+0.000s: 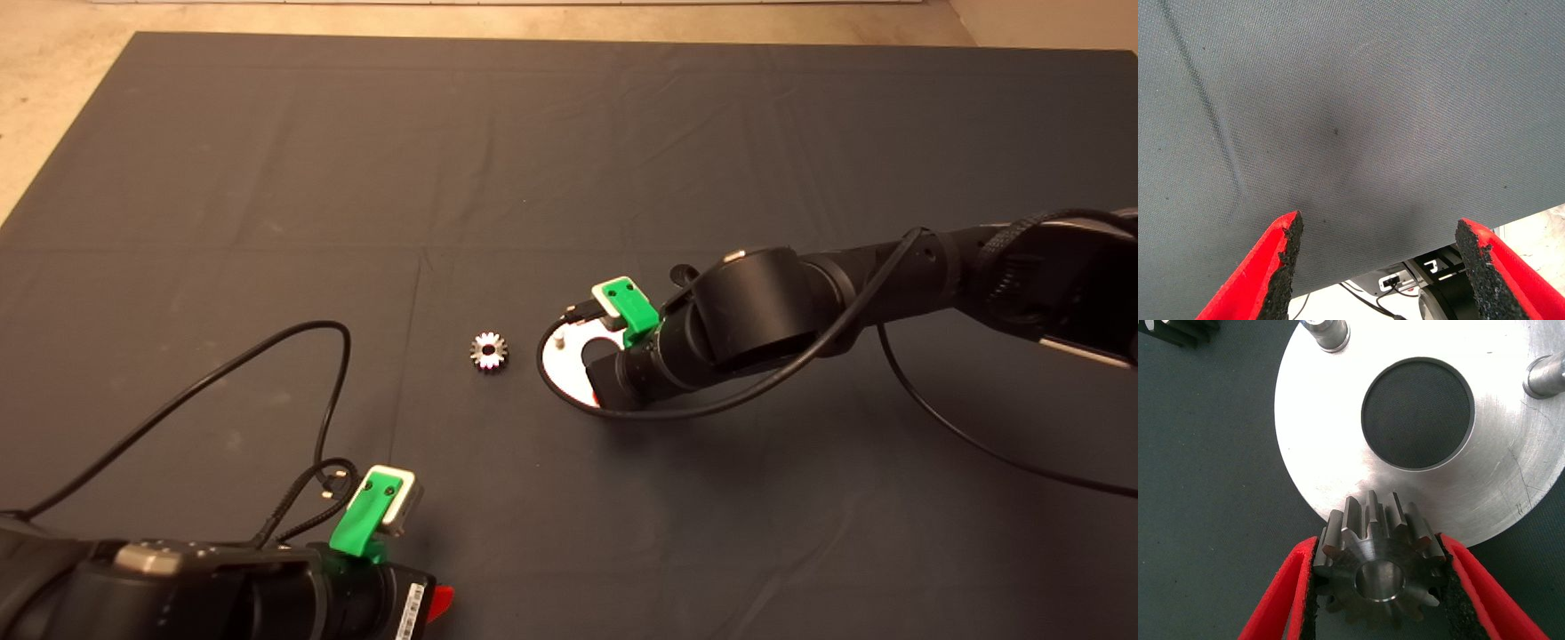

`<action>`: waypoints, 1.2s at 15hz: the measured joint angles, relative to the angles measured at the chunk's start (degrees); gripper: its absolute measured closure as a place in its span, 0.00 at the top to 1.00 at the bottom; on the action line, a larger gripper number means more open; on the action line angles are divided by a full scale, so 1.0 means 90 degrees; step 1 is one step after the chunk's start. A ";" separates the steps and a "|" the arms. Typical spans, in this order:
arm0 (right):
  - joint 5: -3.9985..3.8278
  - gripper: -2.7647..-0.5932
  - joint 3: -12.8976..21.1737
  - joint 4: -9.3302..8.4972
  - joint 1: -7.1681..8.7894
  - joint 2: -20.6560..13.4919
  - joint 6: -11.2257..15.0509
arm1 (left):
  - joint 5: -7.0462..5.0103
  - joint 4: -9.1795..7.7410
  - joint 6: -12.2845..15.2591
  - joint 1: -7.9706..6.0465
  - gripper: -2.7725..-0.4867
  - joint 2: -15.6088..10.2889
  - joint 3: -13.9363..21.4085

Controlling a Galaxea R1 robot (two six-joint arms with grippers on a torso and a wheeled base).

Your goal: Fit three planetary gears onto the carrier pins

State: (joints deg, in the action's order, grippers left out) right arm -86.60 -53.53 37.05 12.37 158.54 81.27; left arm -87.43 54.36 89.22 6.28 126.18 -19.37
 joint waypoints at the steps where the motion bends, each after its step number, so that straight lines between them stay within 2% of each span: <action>1: 0.0001 0.22 0.0000 -0.0001 0.0000 0.0000 -0.0002 | 0.0000 0.0000 0.0000 0.0003 0.49 0.0000 0.0000; 18: -0.0019 0.22 0.0014 -0.0087 -0.0003 -0.0003 -0.0002 | 0.0000 0.0000 0.0000 0.0003 0.49 -0.0003 0.0000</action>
State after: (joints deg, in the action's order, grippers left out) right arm -86.77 -53.41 36.27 12.35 158.51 81.25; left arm -87.43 54.36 89.22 6.30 126.16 -19.37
